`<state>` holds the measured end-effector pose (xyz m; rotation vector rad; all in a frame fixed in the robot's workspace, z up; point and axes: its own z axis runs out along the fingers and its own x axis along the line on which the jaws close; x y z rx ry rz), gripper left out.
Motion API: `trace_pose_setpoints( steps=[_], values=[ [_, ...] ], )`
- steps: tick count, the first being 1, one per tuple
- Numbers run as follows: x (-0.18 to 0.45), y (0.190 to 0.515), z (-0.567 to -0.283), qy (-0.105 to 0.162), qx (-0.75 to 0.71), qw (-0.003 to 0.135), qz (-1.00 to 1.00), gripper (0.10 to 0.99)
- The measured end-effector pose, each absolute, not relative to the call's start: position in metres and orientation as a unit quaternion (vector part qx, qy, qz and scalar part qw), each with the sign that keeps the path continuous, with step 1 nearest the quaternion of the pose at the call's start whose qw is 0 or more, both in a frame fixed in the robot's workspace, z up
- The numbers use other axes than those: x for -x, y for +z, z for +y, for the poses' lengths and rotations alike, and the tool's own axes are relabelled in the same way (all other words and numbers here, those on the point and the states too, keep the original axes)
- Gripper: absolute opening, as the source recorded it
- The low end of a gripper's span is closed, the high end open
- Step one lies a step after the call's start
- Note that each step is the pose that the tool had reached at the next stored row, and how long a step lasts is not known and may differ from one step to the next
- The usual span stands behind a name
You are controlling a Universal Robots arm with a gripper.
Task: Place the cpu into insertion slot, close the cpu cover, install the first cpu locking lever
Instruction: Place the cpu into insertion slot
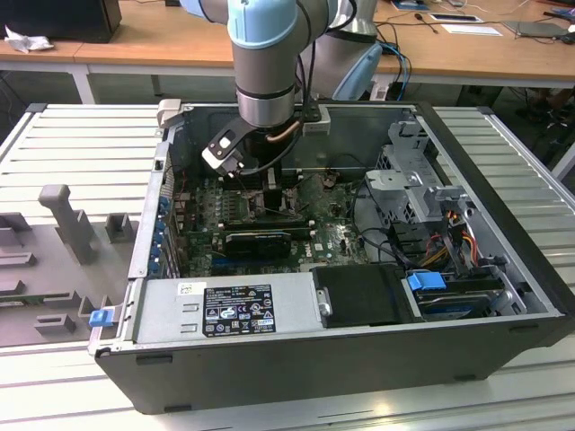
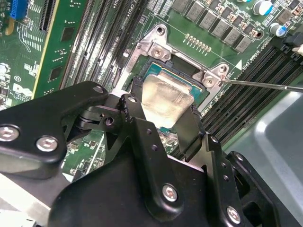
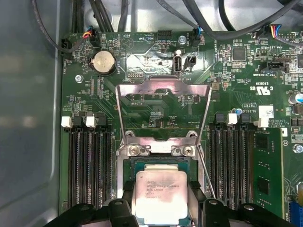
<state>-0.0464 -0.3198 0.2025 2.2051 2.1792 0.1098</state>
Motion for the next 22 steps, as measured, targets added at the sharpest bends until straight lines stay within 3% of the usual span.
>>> trace_pose_setpoints(
  steps=[7, 8, 14, 15, 16, 17, 19, 20, 22],
  values=[
    [0.046, 0.202, -0.320, 0.036, -0.711, 0.020, 0.702, 0.537],
    [0.046, 0.202, -0.319, 0.036, -0.711, 0.020, 0.702, 0.600],
    [0.046, 0.210, -0.319, 0.036, -0.711, 0.019, 0.702, 0.584],
    [0.046, 0.213, -0.319, 0.036, -0.711, 0.019, 0.702, 0.522],
    [0.046, 0.215, -0.319, 0.036, -0.711, 0.019, 0.702, 0.396],
    [0.046, 0.215, -0.319, 0.036, -0.711, 0.019, 0.702, 0.396],
    [0.046, 0.216, -0.319, 0.036, -0.711, 0.019, 0.702, 0.275],
    [0.046, 0.217, -0.319, 0.036, -0.711, 0.019, 0.702, 0.275],
    [0.046, 0.217, -0.319, 0.036, -0.711, 0.019, 0.702, 0.106]
  ],
)
